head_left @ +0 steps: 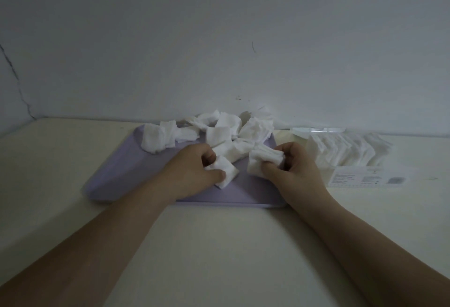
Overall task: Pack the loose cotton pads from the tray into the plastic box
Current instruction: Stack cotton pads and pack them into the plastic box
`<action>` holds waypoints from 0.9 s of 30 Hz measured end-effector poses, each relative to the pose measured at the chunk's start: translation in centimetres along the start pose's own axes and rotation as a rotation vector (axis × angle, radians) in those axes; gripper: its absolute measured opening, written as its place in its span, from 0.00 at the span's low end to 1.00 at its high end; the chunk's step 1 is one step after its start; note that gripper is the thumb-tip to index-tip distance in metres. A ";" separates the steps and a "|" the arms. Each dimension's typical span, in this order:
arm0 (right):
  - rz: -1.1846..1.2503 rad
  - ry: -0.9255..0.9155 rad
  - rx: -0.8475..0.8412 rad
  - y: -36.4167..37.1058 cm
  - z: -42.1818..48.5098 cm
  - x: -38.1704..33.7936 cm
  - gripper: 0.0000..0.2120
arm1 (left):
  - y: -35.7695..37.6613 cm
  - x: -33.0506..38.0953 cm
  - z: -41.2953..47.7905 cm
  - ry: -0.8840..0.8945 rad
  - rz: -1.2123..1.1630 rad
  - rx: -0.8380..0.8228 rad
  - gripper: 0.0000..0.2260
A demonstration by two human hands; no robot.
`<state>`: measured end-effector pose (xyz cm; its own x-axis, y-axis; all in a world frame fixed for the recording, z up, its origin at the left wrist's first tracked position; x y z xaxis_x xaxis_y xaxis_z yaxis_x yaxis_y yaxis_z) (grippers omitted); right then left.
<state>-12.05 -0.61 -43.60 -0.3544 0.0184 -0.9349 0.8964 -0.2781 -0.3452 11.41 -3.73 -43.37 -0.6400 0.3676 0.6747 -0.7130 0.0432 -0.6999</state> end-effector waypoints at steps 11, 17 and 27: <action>0.060 -0.016 -0.156 1.1 -0.3 -0.4 0.11 | 1.8 2.8 -0.3 0.075 -0.612 -0.088 0.07; 0.073 -0.050 -0.304 2.2 -1.0 -1.0 0.12 | 2.3 2.5 -0.3 0.125 -0.556 -0.020 0.09; 0.058 -0.063 -0.461 2.8 -2.1 -2.2 0.14 | 1.8 2.7 -0.3 0.140 -0.446 0.086 0.11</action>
<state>-8.17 0.59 -42.72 -0.3027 -0.0473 -0.9519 0.9349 0.1793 -0.3062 8.51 -2.44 -42.88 -0.2253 0.4529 0.8626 -0.9344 0.1504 -0.3230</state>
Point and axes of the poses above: each hand's wrist, its own z-axis towards the middle knuckle, its own y-axis out of the palm, x = y × z, the point moved 9 cm from there along z, towards the middle knuckle, and after that the axes turned 12 degrees about y, right-handed, at the moved point
